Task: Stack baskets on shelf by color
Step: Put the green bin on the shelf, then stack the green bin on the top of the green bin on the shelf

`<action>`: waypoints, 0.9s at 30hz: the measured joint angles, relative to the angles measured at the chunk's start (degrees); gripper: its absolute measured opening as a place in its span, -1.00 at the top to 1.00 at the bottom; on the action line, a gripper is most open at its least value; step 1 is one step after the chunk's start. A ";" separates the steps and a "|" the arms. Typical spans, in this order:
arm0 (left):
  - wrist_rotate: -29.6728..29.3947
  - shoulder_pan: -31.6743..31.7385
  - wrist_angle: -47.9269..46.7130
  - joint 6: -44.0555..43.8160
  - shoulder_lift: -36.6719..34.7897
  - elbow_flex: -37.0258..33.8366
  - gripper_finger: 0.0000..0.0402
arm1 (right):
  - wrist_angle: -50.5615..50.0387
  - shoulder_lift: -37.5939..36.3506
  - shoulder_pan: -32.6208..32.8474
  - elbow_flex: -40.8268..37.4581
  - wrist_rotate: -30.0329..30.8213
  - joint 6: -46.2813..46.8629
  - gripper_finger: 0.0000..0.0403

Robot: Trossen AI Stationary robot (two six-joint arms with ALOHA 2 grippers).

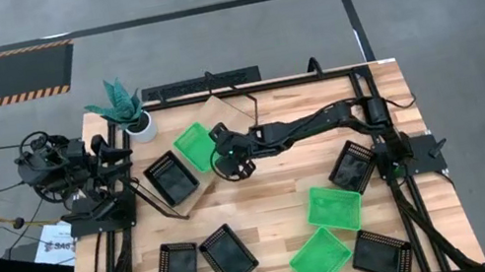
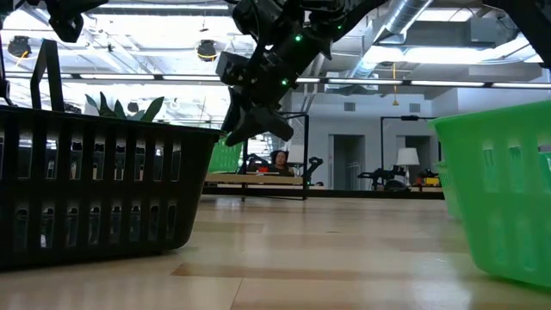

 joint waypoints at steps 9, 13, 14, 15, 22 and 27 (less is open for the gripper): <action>0.00 0.00 0.00 0.02 0.00 0.00 0.01 | 0.82 -0.04 1.45 0.00 7.85 0.10 0.06; 0.07 0.00 0.00 0.02 0.00 0.00 0.01 | 0.17 -2.02 5.75 -0.02 15.15 6.47 0.09; 0.26 0.00 0.00 0.02 0.00 0.00 0.01 | -1.19 -3.06 6.99 0.00 17.01 9.53 0.09; 0.38 0.00 0.00 0.04 0.00 0.00 0.01 | -2.97 -4.13 8.30 0.00 18.99 13.25 0.09; 0.55 0.00 0.00 -0.05 0.00 0.00 0.01 | -32.37 -12.49 17.02 0.04 25.65 69.96 0.05; 0.29 0.00 0.00 0.17 0.00 0.00 0.01 | -56.83 -15.66 22.34 0.07 13.55 114.73 0.07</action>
